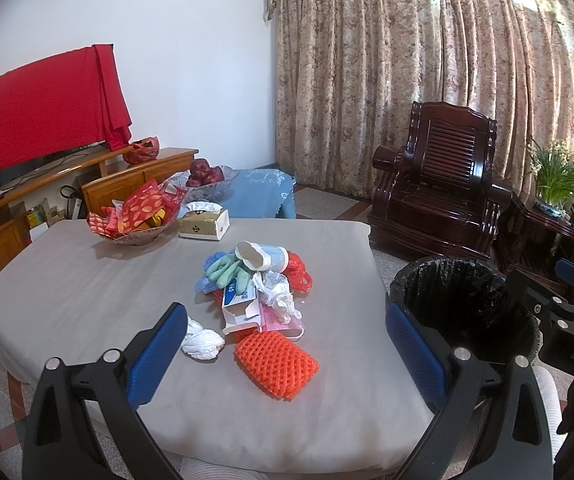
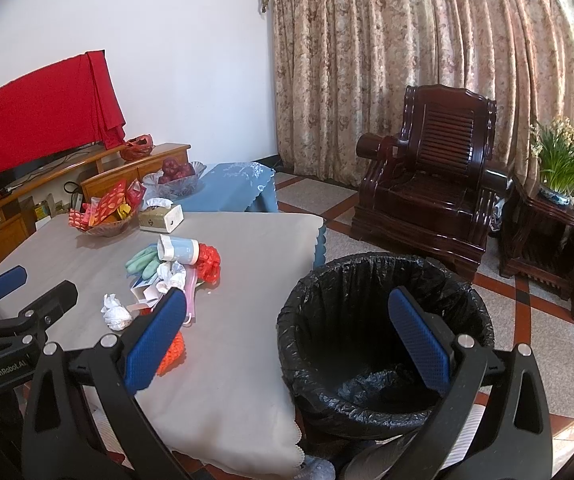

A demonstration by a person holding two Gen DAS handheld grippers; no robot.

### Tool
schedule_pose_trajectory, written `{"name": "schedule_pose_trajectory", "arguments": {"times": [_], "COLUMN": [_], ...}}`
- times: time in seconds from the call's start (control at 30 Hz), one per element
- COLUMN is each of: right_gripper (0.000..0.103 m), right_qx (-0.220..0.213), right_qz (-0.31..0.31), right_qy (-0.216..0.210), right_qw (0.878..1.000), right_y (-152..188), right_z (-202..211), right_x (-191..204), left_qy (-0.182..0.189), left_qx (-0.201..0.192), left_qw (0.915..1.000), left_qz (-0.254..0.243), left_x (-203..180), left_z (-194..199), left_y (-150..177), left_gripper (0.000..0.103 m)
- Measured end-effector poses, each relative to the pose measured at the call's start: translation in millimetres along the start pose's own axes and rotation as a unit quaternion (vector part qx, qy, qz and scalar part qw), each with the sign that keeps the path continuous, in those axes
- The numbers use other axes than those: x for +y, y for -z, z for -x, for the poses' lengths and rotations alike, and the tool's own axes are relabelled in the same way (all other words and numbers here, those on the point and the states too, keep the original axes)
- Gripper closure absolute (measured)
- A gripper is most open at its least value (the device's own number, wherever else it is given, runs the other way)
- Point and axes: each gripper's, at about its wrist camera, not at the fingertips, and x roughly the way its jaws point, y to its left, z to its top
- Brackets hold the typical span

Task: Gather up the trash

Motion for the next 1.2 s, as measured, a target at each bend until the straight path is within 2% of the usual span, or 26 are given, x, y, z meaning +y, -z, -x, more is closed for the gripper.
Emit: {"name": "schedule_pose_trajectory", "arguments": {"times": [1.2], "right_gripper": [0.005], "right_qx": [0.008], "right_qz": [0.009], "right_qy": [-0.007], "right_qw": [1.000], "right_y": [5], "right_z": [-12], "right_x": [9], "left_qy": [-0.002], "left_qx": [0.007], "left_qw": [0.9999], "left_qz": [0.009], "left_x": [7], "left_z": [-7], "left_y": [9], "left_gripper": [0.006]}}
